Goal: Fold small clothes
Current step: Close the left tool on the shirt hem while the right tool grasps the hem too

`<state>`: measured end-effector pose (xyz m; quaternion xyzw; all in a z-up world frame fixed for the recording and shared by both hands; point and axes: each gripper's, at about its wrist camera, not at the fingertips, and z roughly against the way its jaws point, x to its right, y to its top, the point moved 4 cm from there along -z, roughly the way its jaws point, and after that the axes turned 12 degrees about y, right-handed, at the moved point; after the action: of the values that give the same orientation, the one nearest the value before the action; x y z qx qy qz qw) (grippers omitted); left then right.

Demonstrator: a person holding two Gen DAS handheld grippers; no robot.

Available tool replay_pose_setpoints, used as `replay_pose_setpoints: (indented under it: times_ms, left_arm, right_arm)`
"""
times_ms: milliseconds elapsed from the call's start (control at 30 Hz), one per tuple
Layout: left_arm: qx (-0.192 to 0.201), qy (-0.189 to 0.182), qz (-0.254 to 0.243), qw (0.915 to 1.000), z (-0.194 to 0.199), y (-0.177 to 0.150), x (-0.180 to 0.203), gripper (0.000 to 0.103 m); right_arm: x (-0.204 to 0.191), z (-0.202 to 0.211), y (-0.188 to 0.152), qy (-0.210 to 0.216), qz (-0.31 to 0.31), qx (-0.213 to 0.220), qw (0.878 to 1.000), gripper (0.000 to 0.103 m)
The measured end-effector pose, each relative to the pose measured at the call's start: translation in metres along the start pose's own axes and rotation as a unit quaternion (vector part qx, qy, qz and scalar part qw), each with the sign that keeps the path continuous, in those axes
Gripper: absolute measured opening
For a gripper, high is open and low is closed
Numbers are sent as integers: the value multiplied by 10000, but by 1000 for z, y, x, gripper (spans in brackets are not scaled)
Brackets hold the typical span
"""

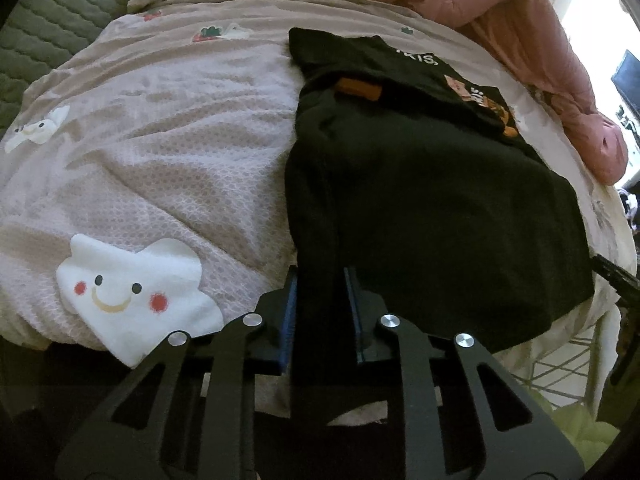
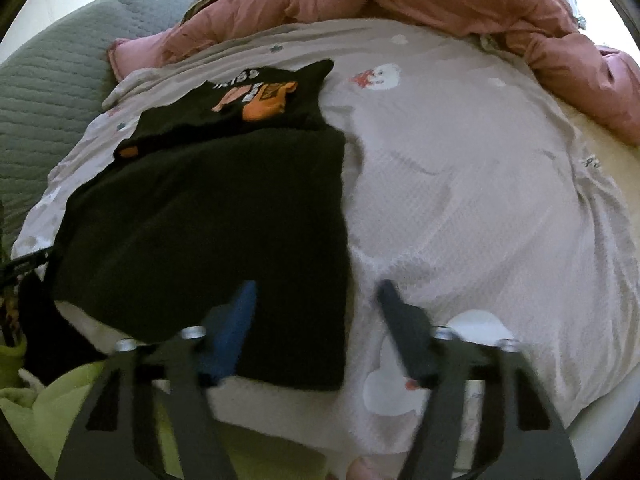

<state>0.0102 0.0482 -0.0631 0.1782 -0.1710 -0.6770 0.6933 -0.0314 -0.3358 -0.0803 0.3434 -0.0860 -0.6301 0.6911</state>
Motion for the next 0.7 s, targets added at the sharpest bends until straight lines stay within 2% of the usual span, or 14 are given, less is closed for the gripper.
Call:
replay_pose_setpoints:
  times_ms: [67,167,233,333,500,700]
  left_arm:
    - [-30,-37,23,10000,0,-2,-2,14]
    - [-105,-39,2,9999,-3,-6,-2,14]
    - [-123,-38,8,9999,-5,-8,-3,14]
    - [-120,-16,3,9999,-4,-8,-2,14]
    - [-109,50,-81,9999,-4,-7,2,14]
    - [-124,47,-110,9999,-3,-9,3,14]
  right_arm:
    - [0,-1,-4,42,12,-59,10000,40]
    - [3,-5,-9,39,-47,-141,9999,39]
    - [6,-2,-8,-35,-121,-40,9999,32]
    - [3,14,-1,53,-73,326,9994,32]
    - [-7,11,0,182,172,239,9994,32]
    - [3,-12,-6,157,-101,-9,9998,32]
